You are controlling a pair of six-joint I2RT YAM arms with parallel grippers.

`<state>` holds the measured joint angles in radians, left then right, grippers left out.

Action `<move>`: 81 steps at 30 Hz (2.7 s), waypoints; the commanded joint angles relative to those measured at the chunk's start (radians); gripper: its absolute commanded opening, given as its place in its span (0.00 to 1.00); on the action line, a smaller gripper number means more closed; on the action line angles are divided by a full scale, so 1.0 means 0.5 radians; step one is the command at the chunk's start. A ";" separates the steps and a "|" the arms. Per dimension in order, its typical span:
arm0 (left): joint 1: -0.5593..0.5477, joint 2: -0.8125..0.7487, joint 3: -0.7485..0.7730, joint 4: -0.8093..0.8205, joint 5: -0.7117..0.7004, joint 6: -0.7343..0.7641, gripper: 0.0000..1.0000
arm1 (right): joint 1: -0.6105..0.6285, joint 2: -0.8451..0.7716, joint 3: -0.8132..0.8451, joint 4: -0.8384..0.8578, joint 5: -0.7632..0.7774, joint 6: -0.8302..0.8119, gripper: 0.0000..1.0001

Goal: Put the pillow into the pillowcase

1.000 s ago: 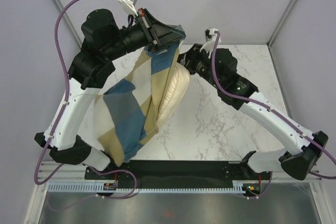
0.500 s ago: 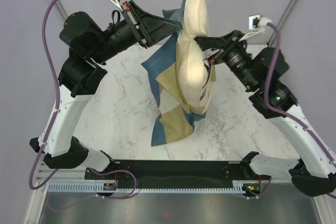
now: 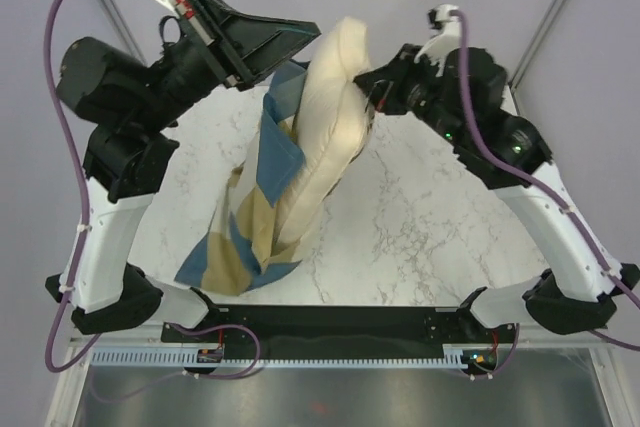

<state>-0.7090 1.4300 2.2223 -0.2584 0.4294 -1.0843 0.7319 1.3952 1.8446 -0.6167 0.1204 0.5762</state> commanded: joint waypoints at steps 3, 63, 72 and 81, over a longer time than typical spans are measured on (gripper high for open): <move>-0.009 -0.150 -0.072 0.137 0.040 0.002 0.02 | -0.086 -0.225 0.165 0.083 0.073 -0.091 0.00; -0.217 0.769 -2.585 0.434 -1.067 -0.264 1.00 | -0.120 -0.621 -0.707 0.212 0.238 -0.195 0.00; -0.217 0.963 -2.641 0.989 -1.162 -0.212 0.09 | -0.120 -0.674 -0.726 0.209 0.201 -0.177 0.00; -0.223 0.405 -2.953 1.566 -1.144 0.232 0.02 | -0.123 -0.677 -0.775 0.178 0.195 -0.189 0.00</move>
<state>-0.8158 1.7664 0.7727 0.3782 -0.1024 -1.0924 0.6739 1.0798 1.4509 -0.5972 0.2169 0.4679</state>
